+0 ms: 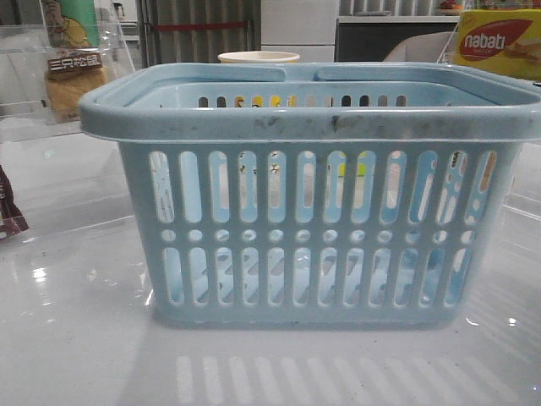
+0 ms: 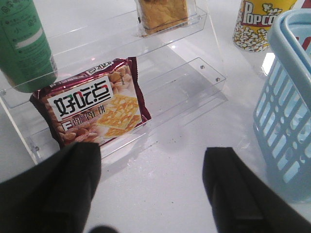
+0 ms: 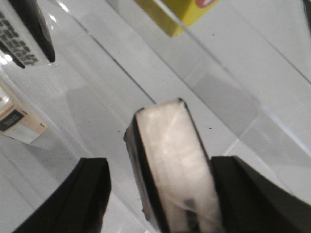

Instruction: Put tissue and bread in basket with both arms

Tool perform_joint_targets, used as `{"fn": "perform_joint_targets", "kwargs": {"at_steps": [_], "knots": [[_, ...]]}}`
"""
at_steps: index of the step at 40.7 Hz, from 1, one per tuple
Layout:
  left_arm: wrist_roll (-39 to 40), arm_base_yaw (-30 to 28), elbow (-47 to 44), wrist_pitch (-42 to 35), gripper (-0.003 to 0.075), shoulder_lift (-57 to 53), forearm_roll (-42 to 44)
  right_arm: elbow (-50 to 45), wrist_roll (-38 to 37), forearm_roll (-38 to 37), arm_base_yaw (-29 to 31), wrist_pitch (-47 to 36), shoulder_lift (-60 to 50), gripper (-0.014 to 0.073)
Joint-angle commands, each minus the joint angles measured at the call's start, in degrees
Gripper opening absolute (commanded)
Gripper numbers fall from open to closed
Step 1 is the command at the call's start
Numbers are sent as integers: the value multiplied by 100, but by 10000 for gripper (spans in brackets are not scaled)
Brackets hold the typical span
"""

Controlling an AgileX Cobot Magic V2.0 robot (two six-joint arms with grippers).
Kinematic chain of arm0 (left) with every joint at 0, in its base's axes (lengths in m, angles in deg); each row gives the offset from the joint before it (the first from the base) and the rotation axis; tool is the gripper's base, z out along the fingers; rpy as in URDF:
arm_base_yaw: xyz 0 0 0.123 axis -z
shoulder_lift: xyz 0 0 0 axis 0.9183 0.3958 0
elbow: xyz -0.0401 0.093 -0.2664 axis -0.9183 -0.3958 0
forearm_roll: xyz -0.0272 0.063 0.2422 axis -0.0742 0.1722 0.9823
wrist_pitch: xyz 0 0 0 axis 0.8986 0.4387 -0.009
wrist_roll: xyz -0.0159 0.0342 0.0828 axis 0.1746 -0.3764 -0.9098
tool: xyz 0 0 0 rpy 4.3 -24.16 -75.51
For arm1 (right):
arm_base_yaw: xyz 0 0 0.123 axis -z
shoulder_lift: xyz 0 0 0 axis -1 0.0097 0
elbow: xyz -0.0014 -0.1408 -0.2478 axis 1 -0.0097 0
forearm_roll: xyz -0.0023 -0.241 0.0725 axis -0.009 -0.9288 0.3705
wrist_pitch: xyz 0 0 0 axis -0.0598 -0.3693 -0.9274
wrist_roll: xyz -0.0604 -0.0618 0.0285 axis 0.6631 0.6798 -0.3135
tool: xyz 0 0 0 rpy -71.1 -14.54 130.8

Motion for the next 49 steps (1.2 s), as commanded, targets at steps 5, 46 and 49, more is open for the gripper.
{"fn": "perform_joint_targets", "kwargs": {"at_steps": [5,46,49], "knots": [[20,-1,158,-446,509,41,-67,214,30,-142,49,-392,-272,328],[20,-1,158,-446,509,41,-67,1112,1669,2933,-1356,1987,-2461,197],[20,-1,158,-446,509,41,-67,1112,1944,3407,-1747,2146,-2496,197]]}}
